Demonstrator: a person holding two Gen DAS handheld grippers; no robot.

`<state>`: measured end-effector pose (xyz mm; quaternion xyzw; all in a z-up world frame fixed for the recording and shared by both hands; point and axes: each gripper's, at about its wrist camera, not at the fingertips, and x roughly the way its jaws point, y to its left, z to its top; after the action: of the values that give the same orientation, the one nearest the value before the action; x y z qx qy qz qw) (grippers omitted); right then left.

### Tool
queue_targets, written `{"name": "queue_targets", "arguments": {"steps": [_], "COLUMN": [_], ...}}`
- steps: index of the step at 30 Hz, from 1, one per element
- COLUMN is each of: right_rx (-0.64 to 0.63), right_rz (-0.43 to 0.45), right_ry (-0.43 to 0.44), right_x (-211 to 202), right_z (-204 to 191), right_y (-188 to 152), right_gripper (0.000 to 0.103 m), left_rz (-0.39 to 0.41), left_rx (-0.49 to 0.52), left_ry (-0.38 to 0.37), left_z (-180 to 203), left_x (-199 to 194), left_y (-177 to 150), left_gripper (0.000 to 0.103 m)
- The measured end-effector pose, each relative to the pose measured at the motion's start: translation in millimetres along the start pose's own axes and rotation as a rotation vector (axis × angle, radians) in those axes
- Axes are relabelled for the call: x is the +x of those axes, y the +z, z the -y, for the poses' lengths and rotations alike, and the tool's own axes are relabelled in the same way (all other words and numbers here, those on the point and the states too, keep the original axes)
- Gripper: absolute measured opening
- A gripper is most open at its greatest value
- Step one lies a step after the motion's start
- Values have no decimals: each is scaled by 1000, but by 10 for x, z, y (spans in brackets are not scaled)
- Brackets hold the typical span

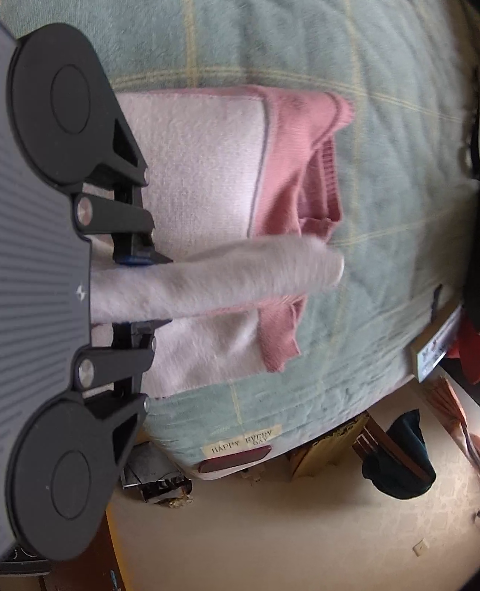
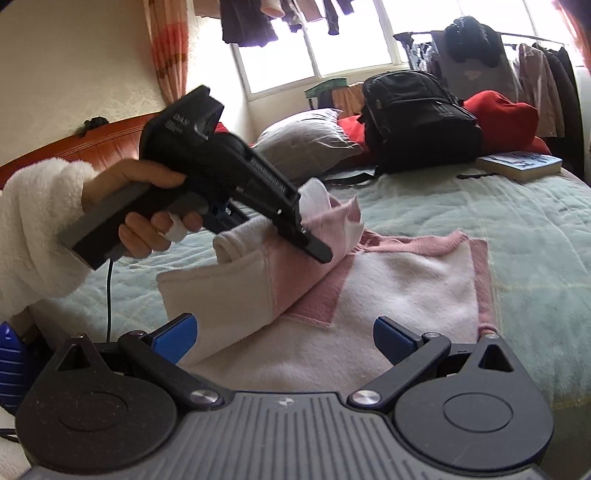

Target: Fold clothes

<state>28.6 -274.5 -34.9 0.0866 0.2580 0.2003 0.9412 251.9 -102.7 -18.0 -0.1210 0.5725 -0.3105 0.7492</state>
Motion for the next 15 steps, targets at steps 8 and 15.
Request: {"name": "queue_targets", "arguments": {"steps": [8, 15], "right_rx": [176, 458], "right_rz": [-66, -165], "right_ry": [125, 288], "right_x": [165, 601], "right_z": [310, 790], "right_y": [-73, -222], "right_gripper": [103, 103], "left_rz": [27, 58], "left_rx": [59, 132], "left_ry": [-45, -29], "left_z": [103, 159], "left_x": [-198, -415], "left_y": [-113, -252], "left_gripper": [51, 60]}}
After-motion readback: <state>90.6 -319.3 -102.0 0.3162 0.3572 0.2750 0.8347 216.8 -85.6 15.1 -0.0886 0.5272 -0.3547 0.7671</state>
